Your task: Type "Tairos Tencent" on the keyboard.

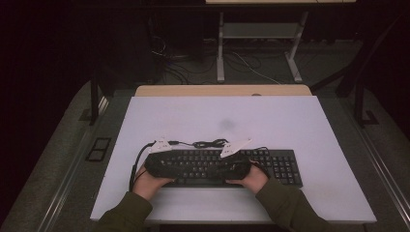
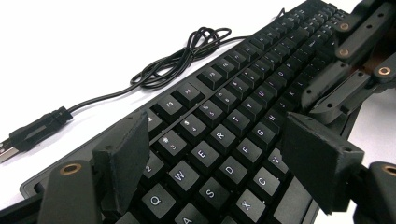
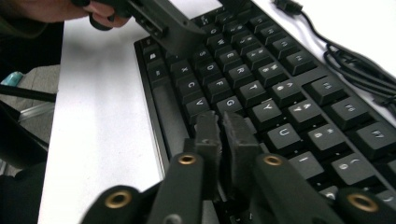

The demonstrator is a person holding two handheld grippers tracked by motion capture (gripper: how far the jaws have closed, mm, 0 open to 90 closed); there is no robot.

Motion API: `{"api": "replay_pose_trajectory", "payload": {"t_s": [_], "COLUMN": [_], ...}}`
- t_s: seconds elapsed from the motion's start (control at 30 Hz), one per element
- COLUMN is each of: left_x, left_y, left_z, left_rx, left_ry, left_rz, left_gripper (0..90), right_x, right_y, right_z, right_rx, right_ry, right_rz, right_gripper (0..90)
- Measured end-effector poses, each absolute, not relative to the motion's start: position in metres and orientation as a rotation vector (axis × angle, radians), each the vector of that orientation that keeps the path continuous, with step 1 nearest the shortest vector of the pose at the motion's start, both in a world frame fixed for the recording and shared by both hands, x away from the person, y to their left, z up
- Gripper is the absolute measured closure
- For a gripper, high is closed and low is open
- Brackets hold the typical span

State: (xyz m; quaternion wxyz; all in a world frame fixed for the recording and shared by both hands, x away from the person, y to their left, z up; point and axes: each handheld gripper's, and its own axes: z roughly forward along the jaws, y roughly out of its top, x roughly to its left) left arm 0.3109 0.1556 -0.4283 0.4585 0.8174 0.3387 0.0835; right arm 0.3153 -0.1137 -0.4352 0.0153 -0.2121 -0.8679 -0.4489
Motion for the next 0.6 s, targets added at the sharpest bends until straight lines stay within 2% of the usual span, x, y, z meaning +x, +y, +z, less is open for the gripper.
{"api": "replay_pose_trajectory", "payload": {"t_s": [0.3,0.6], "left_x": [0.312,0.313], "left_y": [0.151,0.145], "left_z": [-0.426,-0.424], "left_rx": [2.003,2.011], "left_ry": [0.819,0.809], "left_rz": [0.195,0.189], "left_gripper": [29.4,46.6], "right_x": [0.319,0.326], "right_y": [-0.124,-0.133], "right_z": [-0.431,-0.431], "right_rx": [-0.708,-0.761], "right_ry": [-2.673,-2.663], "right_rz": [-1.443,-1.494], "right_gripper": [61.9,40.7]}}
